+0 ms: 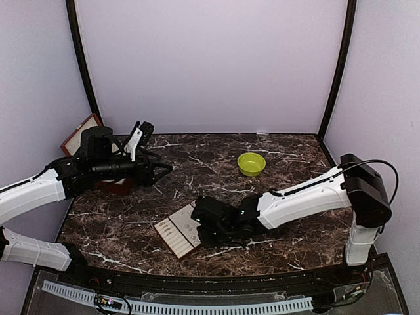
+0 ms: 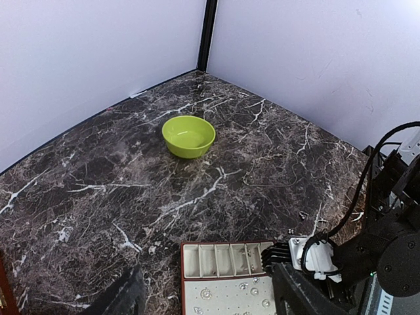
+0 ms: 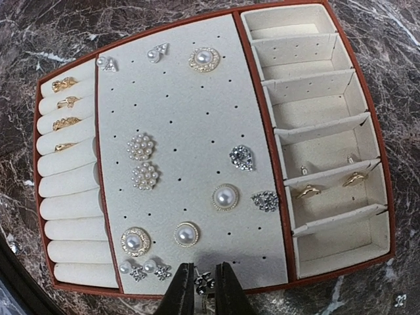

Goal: Organize the mixed jewelry
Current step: Pick up the earring from the earring holder, then pass from the right arm to the left

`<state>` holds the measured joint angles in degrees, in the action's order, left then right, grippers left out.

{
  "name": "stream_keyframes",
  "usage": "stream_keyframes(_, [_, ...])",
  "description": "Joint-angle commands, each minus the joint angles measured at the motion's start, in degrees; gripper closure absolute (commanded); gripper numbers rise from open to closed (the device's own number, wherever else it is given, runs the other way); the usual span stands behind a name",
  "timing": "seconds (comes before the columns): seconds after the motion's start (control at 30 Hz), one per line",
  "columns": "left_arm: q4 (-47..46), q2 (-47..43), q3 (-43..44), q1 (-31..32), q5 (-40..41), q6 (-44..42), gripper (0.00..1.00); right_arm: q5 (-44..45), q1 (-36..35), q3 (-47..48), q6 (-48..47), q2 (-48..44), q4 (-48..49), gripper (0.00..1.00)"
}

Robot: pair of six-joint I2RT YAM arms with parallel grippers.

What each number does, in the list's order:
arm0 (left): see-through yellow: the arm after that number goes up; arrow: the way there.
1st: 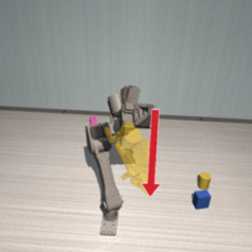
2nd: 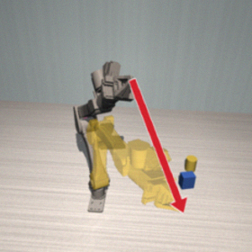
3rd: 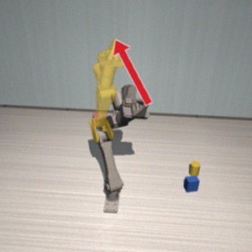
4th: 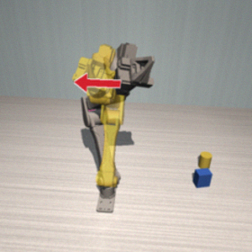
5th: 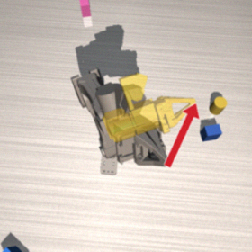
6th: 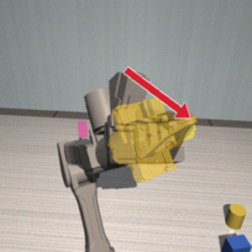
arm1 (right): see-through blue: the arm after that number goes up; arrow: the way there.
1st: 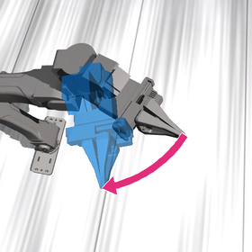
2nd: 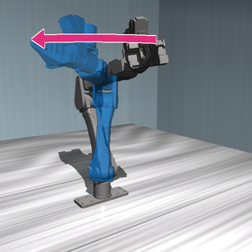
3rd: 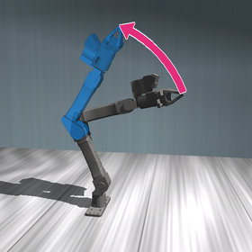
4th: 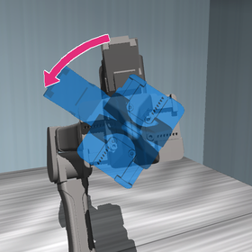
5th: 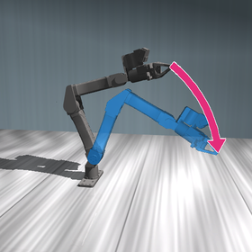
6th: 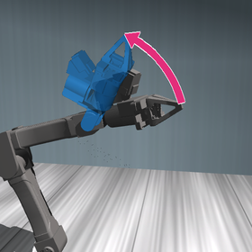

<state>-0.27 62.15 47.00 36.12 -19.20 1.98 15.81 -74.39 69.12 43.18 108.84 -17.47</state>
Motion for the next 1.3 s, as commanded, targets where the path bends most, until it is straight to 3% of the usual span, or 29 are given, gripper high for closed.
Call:
stream_keyframes(0.0, [-0.06,-0.98,1.86,-0.19,-0.09,0.13,0.31,1.37,-0.56,2.03,-1.22,0.81,-0.92,0.88])
stream_keyframes(0.77, [-0.02,-0.98,1.86,-0.17,-0.69,0.22,0.31,2.79,-0.67,7.68,-7.29,2.96,-9.68,0.93])
stream_keyframes(1.03, [-0.65,0.35,1.60,0.47,-6.21,0.35,0.31,2.34,-0.21,1.43,-5.55,-5.65,-3.02,0.93])
stream_keyframes(1.27, [2.33,8.00,3.13,6.48,-8.71,-0.47,0.32,1.83,1.32,-3.94,-5.10,-12.32,4.33,0.93])
